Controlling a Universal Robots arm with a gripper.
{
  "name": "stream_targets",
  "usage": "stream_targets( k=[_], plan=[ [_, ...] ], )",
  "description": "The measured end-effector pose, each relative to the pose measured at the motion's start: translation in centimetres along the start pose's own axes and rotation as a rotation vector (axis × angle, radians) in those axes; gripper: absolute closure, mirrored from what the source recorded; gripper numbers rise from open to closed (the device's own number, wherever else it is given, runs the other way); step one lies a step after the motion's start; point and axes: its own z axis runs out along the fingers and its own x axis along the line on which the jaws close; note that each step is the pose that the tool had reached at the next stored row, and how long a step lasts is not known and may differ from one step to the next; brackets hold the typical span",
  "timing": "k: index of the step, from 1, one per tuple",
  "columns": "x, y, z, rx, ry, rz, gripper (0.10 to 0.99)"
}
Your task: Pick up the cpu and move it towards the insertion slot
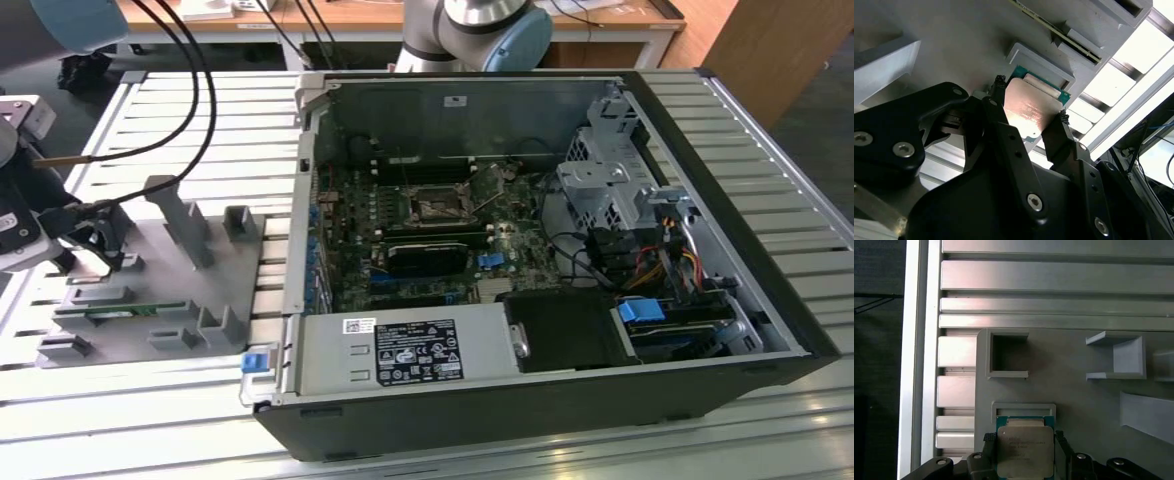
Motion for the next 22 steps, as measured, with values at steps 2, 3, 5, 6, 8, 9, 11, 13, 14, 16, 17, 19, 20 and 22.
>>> stream_targets(
  k=[2,3,5,6,8,9,11,13,14,16,17,19,20,22],
  plan=[
    [0.0,0.0,-0.03,0.0,-0.0001,0.0,0.541],
    [0.0,0.0,-0.05,0.0,0.0001,0.0,0.541],
    [0.0,0.0,-0.08,0.0,0.0001,0.0,0.541],
    [0.0,0.01,-0.11,0.0,0.0002,0.0,0.541],
    [0.0,0.01,-0.13,0.0,0.0002,0.0,0.541],
    [0.0,0.01,-0.16,0.0,0.0003,0.0,0.541],
    [0.0,0.01,-0.21,0.0,0.0002,0.0,0.541],
    [0.0,0.01,-0.24,0.0,0.0,0.0,0.541],
    [0.0,0.01,-0.25,0.0,0.0001,0.0,0.541],
    [0.0,0.02,-0.28,0.0,0.0002,0.0,0.541],
    [0.0,0.02,-0.35,0.0,0.0005,0.0,0.541],
    [0.0,0.03,-0.56,0.0,0.0003,0.0,0.541],
    [-0.01,0.04,-0.67,0.0,0.0003,0.0,0.541],
    [-0.01,0.05,-0.84,0.0,0.0002,0.0,0.541]
  ],
)
